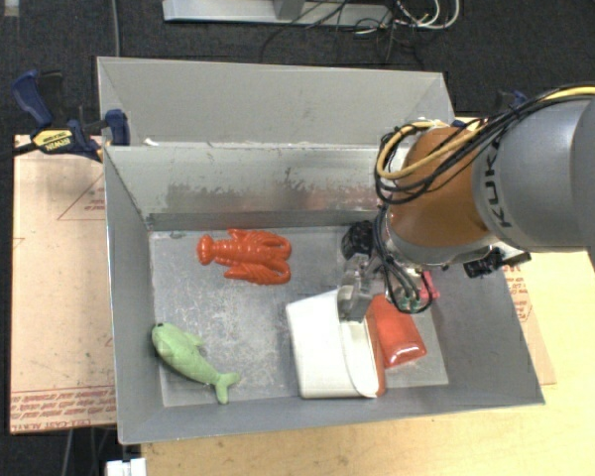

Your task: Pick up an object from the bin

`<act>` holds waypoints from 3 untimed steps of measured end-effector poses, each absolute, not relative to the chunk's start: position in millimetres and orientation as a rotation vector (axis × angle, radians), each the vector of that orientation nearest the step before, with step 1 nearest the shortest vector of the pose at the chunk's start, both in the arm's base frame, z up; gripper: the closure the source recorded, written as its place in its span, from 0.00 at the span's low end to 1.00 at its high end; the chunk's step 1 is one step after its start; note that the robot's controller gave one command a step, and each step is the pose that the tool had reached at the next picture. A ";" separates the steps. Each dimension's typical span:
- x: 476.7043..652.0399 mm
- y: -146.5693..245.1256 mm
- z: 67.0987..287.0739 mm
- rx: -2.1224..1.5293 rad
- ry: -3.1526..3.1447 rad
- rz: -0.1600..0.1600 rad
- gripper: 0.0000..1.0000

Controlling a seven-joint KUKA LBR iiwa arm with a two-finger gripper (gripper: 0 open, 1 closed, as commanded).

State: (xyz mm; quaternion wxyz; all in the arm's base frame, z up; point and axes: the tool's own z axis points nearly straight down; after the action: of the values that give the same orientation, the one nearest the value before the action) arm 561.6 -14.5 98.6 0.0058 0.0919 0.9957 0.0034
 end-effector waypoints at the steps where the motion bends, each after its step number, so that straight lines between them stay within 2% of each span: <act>1: 561.5 -14.5 98.6 0.288 3.117 0.011 1.00; 2: 567.1 -21.1 195.7 0.353 3.106 0.012 1.00; 3: 562.2 -34.2 247.0 0.293 3.110 0.011 1.00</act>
Offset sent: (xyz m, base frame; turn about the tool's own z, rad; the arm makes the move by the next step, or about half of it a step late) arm 0.0048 -0.0072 0.0963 0.0445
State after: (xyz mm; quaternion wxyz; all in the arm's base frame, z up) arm 562.2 -34.2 247.0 0.0091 0.0938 0.9955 0.0034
